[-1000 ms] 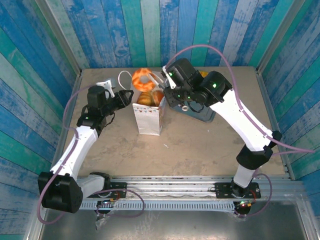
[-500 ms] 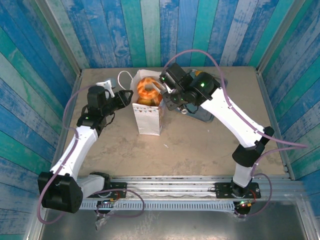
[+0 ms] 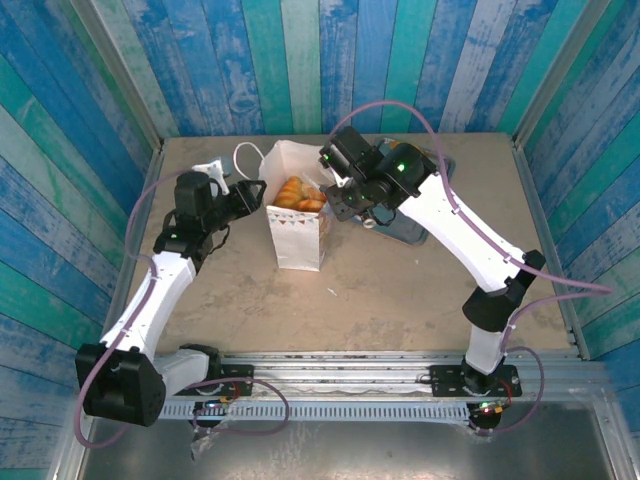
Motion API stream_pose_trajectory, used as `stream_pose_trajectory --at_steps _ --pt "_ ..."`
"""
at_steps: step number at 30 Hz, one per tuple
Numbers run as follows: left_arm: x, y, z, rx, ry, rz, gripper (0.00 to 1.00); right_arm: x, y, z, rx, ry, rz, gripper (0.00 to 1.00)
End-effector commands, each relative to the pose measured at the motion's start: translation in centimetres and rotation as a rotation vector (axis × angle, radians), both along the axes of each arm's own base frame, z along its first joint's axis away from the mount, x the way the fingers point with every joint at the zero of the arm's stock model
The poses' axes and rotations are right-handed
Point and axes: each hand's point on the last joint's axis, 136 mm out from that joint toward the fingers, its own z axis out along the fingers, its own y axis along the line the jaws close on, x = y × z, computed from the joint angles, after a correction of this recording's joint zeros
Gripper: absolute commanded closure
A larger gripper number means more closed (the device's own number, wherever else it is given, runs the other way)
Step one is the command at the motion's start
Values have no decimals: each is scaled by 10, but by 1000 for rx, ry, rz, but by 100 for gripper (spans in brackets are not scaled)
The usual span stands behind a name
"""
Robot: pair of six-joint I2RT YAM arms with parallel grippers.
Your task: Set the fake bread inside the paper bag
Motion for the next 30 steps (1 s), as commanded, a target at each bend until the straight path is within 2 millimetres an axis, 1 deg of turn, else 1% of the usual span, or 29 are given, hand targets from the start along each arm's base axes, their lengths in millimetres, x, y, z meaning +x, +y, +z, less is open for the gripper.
stream_pose_trajectory --at_steps 1,6,9,11,15,17,21,23,25,28,30 --pt "-5 1 12 3 -42 2 48 2 -1 5 16 -6 -17 59" --pt "-4 1 13 -1 -43 2 47 1 -2 19 53 -38 -20 59" --pt "-5 -1 15 -15 -44 -7 42 -1 -2 33 96 -62 -10 59" --pt "-7 -4 20 -34 -55 -22 39 -3 -2 43 126 -79 -5 59" --pt "-10 -6 32 -52 -81 -31 32 -10 -4 67 187 -114 12 60" --pt "-12 -4 35 -47 -89 -22 30 -13 -6 81 224 -140 18 60" --pt "-16 1 39 -38 -96 5 28 -22 -11 121 334 -208 34 60" --pt "-18 5 42 -33 -103 21 26 -25 -19 137 367 -249 24 60" --pt "-20 8 46 -23 -119 39 26 -26 -37 149 381 -287 -25 60" --pt "-27 20 54 3 -158 96 27 -25 -67 153 388 -305 -99 61" --pt "-34 30 61 21 -192 143 27 -22 -88 148 381 -304 -152 61"
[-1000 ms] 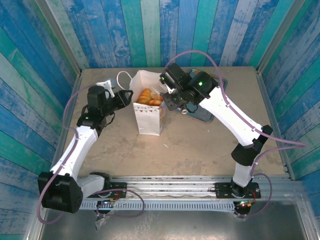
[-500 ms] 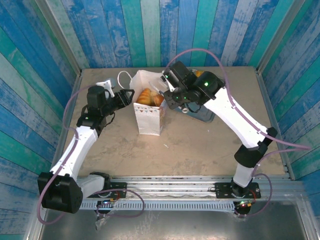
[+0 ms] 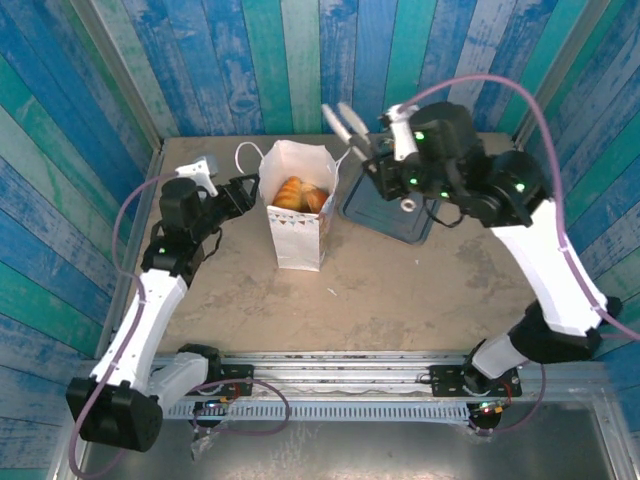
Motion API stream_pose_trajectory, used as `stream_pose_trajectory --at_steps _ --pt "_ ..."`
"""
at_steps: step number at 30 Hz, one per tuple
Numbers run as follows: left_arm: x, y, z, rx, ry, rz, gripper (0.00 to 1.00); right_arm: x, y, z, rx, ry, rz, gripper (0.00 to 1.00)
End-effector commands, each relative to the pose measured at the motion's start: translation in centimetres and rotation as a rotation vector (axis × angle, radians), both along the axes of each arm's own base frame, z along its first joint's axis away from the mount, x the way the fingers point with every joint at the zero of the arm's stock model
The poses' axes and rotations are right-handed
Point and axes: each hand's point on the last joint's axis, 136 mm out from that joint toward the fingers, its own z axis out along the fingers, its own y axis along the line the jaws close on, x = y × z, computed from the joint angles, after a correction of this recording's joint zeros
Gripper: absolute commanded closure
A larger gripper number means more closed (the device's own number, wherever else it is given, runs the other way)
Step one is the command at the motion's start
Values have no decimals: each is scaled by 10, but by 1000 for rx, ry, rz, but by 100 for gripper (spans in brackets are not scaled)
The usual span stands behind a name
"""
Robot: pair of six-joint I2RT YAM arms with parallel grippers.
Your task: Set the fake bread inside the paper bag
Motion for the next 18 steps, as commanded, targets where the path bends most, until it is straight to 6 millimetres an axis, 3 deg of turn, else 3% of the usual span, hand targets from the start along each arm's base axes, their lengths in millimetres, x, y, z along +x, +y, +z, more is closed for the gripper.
stream_pose_trajectory --at_steps 1,8,18 --pt "-15 19 17 42 -80 94 26 7 -38 -1 19 -5 -116 61" --pt "-26 33 17 73 -131 157 2 22 -105 -50 -44 82 -290 61" --pt "-26 32 18 91 -138 146 6 60 -155 -158 -124 262 -387 60"
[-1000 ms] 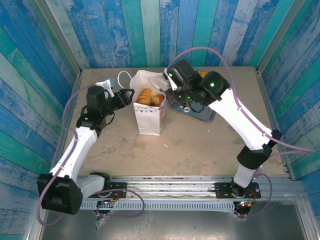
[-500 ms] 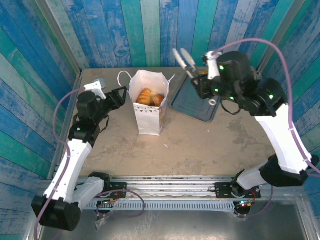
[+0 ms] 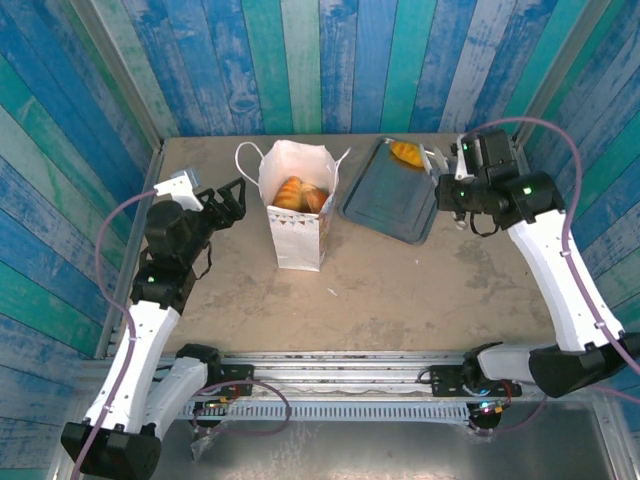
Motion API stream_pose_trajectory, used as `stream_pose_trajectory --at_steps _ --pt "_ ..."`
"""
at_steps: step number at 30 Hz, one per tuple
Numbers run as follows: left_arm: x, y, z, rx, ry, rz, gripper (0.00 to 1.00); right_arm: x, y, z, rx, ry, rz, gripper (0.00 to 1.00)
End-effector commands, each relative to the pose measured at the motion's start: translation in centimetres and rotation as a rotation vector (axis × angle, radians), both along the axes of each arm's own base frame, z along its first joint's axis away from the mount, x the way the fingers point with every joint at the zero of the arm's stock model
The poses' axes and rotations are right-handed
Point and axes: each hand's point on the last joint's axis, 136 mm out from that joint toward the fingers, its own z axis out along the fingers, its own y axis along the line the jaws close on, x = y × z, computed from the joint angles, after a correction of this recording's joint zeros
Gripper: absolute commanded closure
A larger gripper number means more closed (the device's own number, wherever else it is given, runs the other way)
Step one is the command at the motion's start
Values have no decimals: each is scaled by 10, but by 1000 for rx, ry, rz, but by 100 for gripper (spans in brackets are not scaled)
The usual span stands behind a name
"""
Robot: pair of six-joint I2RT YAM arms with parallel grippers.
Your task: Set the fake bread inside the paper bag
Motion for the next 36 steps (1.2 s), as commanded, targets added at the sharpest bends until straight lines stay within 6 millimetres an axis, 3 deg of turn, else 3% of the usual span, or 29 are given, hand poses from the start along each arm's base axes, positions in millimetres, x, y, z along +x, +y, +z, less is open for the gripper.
stream_pose_trajectory --at_steps 1,6,12,25,36 --pt "2 2 1 23 -9 14 6 21 -7 -16 -9 -13 -1 60" --pt "5 1 -1 23 -2 11 6 41 -28 -58 -45 76 -38 60" --pt "10 -1 -3 22 9 1 6 63 -36 -88 -79 146 -30 56" --pt "15 1 -8 48 25 17 6 126 -53 -115 -342 177 166 50" --pt "23 3 -9 69 36 31 6 170 -55 -153 -377 217 248 47"
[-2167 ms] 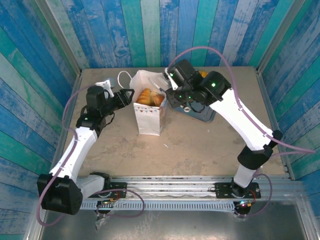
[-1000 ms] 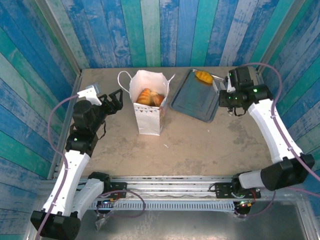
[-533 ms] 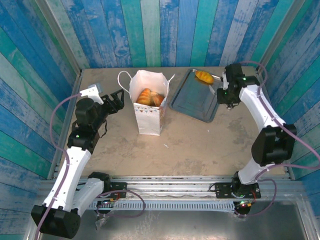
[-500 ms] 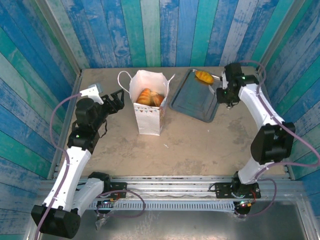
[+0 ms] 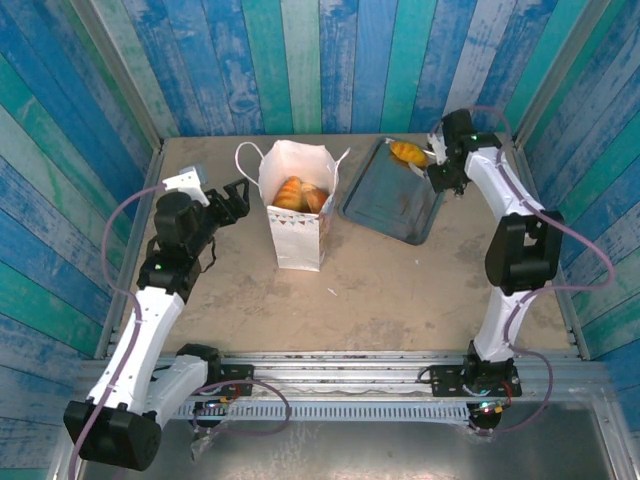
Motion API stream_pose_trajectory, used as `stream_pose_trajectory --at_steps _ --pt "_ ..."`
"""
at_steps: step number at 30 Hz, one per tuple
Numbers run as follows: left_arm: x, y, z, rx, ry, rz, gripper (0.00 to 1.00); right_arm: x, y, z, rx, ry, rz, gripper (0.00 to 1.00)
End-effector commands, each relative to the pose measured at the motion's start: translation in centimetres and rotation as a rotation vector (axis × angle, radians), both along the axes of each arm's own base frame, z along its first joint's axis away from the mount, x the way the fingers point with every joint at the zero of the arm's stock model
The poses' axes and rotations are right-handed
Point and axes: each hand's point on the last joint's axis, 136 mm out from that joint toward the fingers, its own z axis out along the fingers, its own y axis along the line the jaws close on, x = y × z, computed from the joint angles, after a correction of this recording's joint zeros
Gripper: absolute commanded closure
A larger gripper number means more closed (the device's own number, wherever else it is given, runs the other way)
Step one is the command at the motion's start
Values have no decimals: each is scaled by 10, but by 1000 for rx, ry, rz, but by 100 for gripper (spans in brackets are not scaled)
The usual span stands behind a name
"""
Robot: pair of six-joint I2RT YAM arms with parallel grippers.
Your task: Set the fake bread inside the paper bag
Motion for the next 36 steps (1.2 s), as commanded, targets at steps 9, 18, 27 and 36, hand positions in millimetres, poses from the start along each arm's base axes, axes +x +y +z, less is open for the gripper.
stream_pose_trajectory --at_steps 9,18,27,36 --pt "9 6 12 52 -12 34 6 48 -8 -28 -9 15 31 47" --pt "14 8 9 70 5 47 6 61 3 -52 36 60 55 48" --pt "14 10 9 85 10 55 6 61 8 -61 65 84 59 57" --pt "6 13 14 89 -4 66 6 48 6 -41 28 64 32 68"
